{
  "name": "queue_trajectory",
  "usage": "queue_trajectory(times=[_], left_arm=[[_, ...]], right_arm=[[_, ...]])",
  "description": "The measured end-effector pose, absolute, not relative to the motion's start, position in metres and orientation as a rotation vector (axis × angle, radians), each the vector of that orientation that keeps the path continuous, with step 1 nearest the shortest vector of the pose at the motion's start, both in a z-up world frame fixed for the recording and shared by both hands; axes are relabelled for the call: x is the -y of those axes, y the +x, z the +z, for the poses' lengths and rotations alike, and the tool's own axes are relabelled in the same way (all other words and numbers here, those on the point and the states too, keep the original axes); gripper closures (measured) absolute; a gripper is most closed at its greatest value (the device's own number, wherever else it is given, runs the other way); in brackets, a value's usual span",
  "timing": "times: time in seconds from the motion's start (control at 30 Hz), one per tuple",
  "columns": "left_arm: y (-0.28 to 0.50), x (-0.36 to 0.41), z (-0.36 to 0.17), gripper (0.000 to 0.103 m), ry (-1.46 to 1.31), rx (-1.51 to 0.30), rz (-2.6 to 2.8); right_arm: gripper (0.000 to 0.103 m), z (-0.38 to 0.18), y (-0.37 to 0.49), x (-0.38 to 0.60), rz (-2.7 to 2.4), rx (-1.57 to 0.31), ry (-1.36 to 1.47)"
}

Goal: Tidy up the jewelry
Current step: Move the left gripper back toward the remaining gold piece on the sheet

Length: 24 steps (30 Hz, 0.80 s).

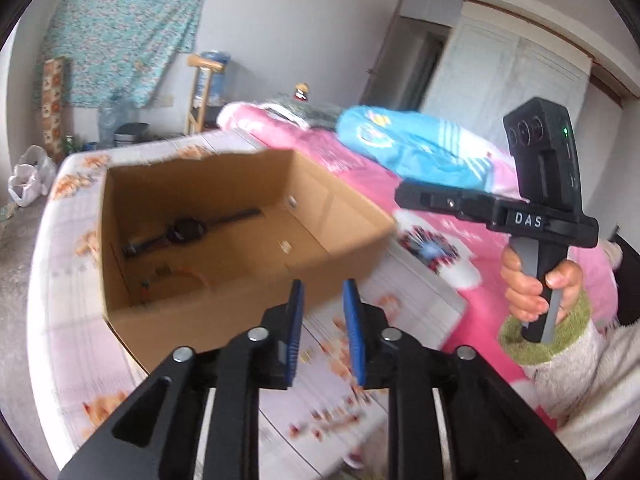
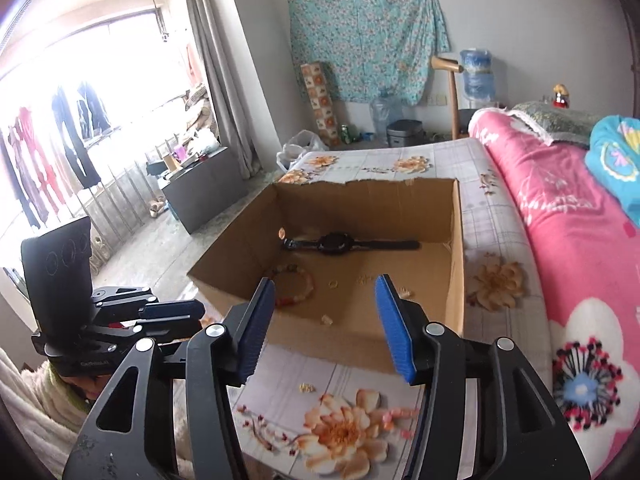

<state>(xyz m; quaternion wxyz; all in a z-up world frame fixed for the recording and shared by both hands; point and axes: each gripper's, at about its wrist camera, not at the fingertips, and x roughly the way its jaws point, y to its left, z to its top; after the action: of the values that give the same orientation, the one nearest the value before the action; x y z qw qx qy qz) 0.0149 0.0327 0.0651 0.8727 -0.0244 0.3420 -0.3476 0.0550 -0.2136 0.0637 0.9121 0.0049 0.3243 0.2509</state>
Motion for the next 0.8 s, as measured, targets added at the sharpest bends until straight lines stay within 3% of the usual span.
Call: queue_trajectory(times=[0.37, 0.8], left_arm=[[0.021, 0.023, -0.030, 0.078, 0.109, -0.904, -0.602], [0.039, 0.047, -0.047, 0.080, 0.208, -0.890, -0.567]], right_arm=[[0.052, -0.033, 0.035, 0.236, 0.311, -0.910, 0.144], [0.053, -0.067, 0.038, 0.247, 0.222, -0.948, 0.179]])
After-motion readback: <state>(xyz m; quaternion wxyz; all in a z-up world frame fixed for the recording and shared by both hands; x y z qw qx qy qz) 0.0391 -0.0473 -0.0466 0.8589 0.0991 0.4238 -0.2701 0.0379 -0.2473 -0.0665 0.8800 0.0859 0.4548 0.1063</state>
